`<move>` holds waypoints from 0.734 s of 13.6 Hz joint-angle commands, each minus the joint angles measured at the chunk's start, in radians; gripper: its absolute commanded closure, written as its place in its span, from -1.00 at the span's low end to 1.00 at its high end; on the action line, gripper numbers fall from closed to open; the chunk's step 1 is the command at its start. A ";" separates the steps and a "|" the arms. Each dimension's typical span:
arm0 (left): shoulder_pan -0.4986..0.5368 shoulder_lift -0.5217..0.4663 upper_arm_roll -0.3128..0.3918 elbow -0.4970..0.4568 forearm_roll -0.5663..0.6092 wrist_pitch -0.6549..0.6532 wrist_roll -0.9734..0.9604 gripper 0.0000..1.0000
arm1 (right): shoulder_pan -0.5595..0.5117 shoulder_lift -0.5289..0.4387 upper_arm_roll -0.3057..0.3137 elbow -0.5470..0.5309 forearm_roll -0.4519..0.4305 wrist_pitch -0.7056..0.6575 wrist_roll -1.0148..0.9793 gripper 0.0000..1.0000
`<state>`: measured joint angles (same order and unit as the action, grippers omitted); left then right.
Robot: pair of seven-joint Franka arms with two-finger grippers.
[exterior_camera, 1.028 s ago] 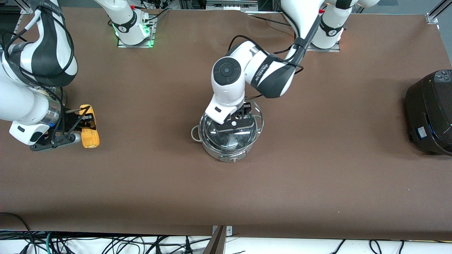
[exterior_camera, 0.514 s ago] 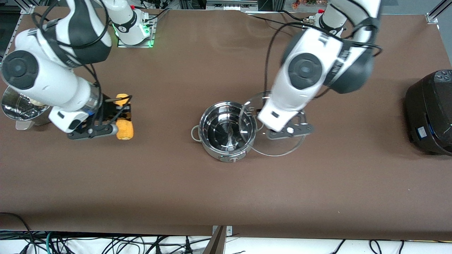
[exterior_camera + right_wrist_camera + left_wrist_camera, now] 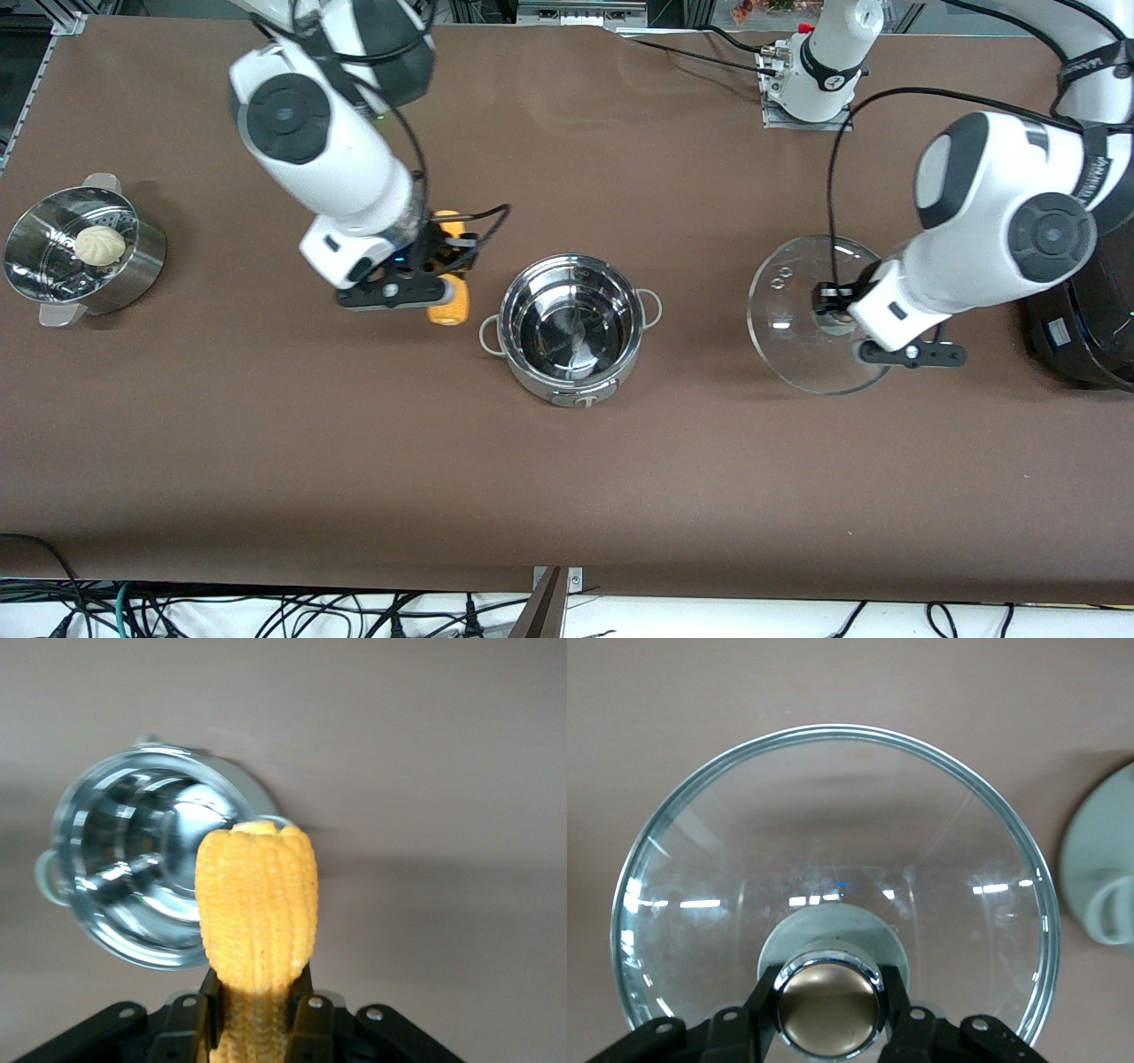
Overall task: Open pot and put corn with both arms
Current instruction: 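Lift the lid off with the left gripper while the right gripper carries the corn, then lower the corn into the pot with the right gripper and release it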
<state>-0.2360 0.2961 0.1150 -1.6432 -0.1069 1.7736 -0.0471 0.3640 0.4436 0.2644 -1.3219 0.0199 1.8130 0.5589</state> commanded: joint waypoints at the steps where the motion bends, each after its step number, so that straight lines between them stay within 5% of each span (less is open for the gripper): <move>1: 0.055 -0.098 -0.014 -0.220 0.009 0.162 0.113 1.00 | 0.055 0.082 -0.005 0.076 -0.005 0.060 0.076 1.00; 10: 0.150 0.041 -0.008 -0.441 0.009 0.619 0.306 1.00 | 0.151 0.230 -0.008 0.096 -0.078 0.247 0.102 1.00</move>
<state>-0.0984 0.3018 0.1159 -2.0776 -0.1067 2.3279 0.2105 0.4983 0.6319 0.2613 -1.2705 -0.0340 2.0441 0.6423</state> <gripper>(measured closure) 0.502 0.678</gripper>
